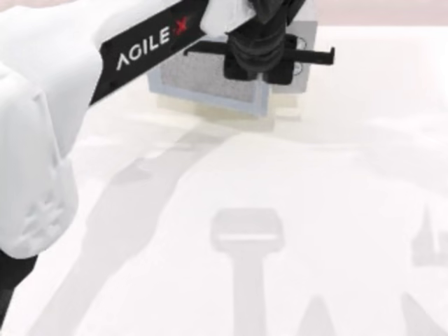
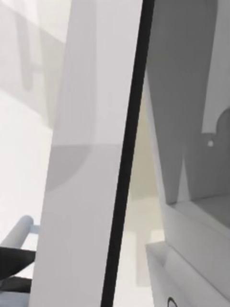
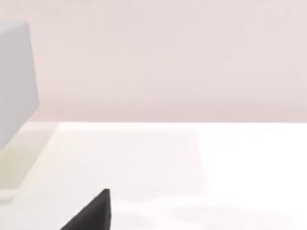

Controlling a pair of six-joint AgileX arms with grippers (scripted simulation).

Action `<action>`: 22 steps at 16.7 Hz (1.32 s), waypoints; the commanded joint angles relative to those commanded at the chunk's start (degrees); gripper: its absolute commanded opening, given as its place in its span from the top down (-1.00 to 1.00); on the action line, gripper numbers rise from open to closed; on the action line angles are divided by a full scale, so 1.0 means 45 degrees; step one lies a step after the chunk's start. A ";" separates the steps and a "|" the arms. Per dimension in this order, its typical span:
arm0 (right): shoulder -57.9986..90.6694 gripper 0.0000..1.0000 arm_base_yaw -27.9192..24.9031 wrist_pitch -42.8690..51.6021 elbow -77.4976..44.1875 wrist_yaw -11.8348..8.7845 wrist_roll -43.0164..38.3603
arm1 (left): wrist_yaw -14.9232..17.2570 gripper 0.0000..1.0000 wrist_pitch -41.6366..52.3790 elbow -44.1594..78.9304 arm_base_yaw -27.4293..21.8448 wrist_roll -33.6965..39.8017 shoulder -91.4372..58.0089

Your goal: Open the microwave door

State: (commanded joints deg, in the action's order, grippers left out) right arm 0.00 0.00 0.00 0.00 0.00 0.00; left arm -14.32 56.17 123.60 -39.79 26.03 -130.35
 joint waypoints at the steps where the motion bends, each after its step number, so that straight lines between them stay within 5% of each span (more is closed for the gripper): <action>1: 0.0000 -1.00 0.0000 0.0000 0.0000 0.0000 0.0000 | 0.0000 1.00 0.0000 0.0000 0.0000 0.0000 0.0000; 22: 0.0000 -1.00 0.0000 0.0000 0.0000 0.0000 0.0000 | 0.0649 1.00 -0.1244 -0.2403 0.0146 -0.1299 0.1451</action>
State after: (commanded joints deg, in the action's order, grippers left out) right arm 0.00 0.00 0.00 0.00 0.00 0.00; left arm -11.41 50.57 112.78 -39.13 20.18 -123.82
